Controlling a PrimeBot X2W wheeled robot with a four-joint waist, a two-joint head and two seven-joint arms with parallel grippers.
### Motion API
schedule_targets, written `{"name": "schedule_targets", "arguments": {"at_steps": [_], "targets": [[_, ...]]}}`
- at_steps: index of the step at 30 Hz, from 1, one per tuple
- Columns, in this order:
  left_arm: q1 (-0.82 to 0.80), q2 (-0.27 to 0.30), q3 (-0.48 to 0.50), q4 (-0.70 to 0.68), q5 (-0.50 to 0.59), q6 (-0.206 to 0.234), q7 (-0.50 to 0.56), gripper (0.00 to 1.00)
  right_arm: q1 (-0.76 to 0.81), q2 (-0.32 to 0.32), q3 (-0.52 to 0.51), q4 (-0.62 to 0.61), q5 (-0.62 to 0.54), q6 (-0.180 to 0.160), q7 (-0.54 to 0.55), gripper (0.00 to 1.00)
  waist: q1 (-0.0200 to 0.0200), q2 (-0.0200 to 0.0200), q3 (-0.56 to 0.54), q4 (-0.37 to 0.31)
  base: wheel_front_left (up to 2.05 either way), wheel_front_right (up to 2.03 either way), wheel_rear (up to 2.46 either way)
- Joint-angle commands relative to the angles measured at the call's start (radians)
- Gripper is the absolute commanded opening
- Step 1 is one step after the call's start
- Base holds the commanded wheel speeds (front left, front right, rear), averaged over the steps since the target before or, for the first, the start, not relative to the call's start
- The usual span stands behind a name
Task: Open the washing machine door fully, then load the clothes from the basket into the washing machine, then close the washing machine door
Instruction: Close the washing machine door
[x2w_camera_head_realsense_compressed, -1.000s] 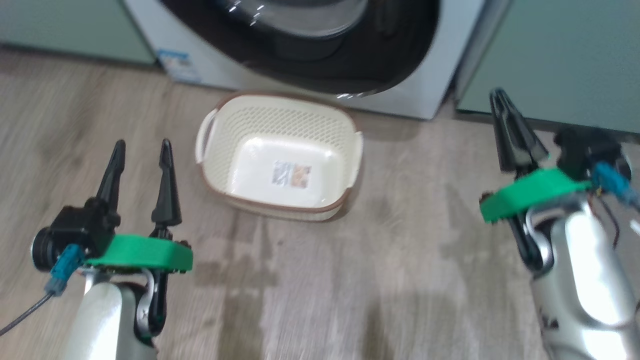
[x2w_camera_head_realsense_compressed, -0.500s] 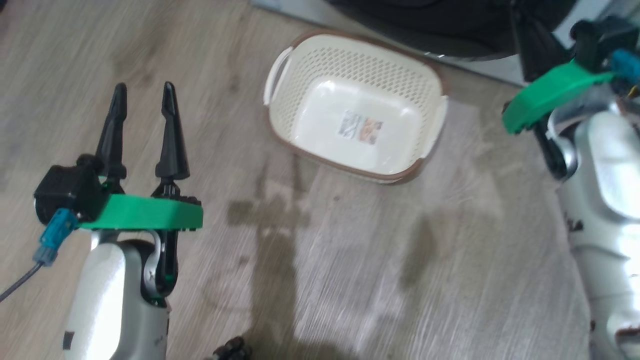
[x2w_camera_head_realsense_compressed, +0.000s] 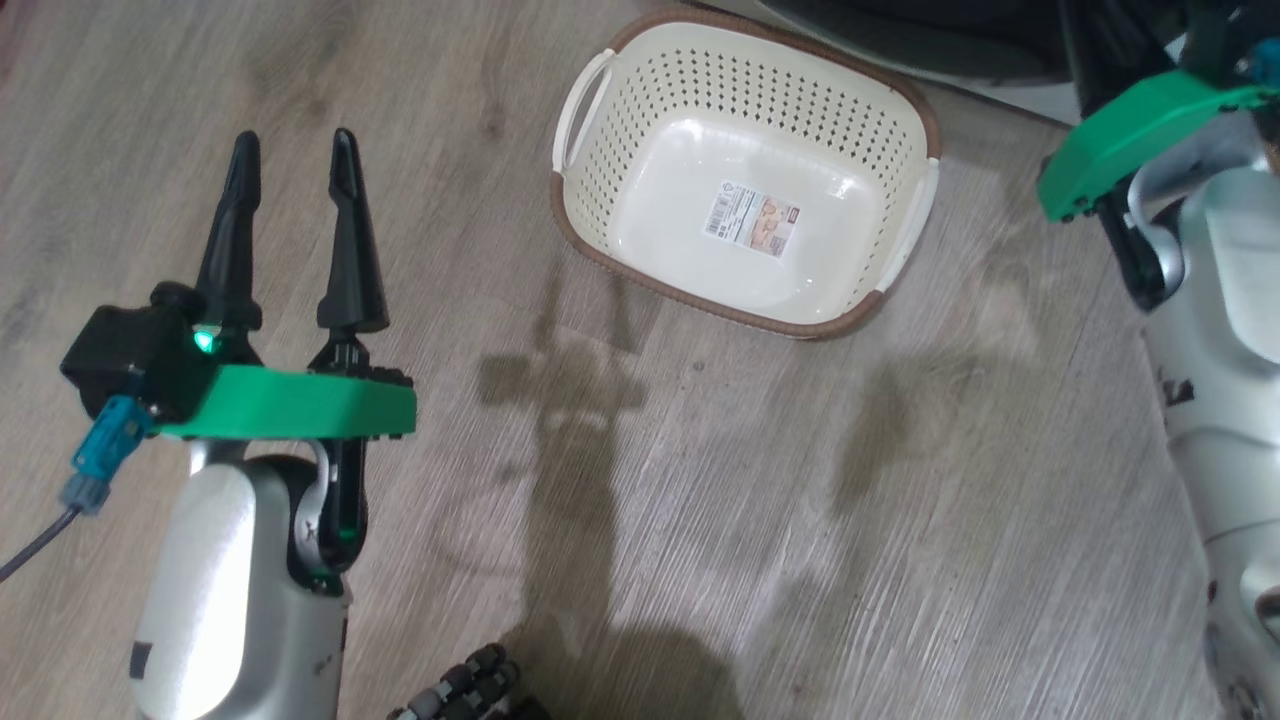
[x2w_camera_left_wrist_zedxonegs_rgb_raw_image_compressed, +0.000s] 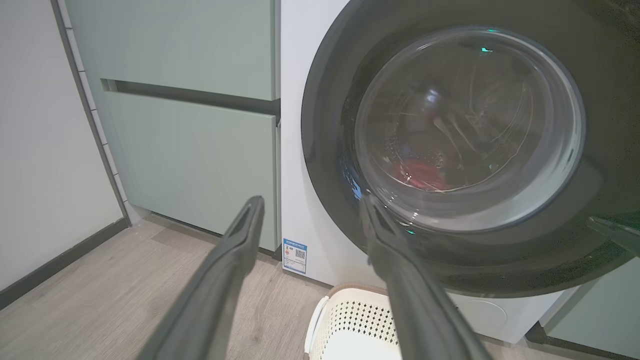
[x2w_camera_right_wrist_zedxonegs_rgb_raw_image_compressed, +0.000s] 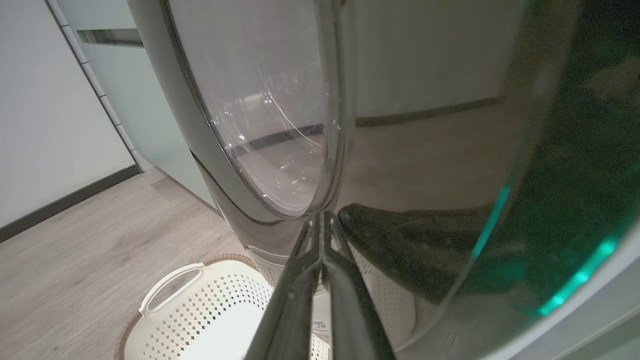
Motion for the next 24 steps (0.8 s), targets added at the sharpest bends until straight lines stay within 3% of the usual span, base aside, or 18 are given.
{"name": "schedule_targets", "arguments": {"at_steps": [1,24], "targets": [[-0.022,0.016,0.031,-0.035,-0.004,0.006,-0.009,1.00,-0.029,0.007,0.009,-0.025,-0.007,0.000,-0.010,0.00,0.0000,0.0000,0.002,-0.001,0.00,0.00,0.00],[-0.061,0.016,-0.001,-0.039,-0.034,0.021,-0.010,1.00,-0.324,-0.039,-0.145,0.156,-0.117,0.000,-0.060,0.00,0.0000,0.0000,0.083,0.017,0.00,0.00,0.00]]}}
